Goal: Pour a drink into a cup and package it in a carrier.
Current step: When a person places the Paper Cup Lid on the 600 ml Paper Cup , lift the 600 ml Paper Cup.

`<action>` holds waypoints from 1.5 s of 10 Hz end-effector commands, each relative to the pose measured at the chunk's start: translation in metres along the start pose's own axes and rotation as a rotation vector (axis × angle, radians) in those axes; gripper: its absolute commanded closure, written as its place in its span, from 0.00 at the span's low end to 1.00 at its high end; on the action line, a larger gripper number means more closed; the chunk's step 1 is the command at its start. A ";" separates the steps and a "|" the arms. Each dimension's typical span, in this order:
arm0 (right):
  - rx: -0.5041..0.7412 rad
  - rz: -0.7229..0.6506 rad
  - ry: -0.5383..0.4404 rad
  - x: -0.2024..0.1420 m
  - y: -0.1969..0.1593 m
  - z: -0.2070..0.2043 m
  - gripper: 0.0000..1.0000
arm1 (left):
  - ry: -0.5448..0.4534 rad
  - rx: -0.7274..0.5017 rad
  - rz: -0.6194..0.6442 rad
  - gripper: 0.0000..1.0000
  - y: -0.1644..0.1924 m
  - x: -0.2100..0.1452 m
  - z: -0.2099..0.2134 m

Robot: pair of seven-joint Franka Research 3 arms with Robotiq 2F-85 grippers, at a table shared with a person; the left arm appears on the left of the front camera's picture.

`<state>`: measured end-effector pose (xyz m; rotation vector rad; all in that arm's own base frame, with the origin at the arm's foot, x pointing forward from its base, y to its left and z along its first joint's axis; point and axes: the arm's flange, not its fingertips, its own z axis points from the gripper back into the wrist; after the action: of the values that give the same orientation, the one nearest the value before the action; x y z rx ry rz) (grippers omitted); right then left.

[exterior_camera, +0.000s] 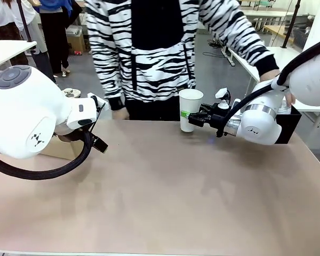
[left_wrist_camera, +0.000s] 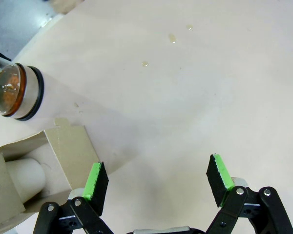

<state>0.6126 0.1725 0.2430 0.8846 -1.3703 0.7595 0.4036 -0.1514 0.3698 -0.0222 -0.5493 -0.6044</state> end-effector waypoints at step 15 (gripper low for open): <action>-0.012 -0.003 -0.010 0.004 0.000 -0.002 0.20 | -0.002 -0.002 0.000 0.00 0.000 0.000 0.001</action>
<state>0.6122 0.1716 0.2417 0.8824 -1.3674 0.7578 0.4036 -0.1514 0.3698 -0.0222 -0.5493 -0.6044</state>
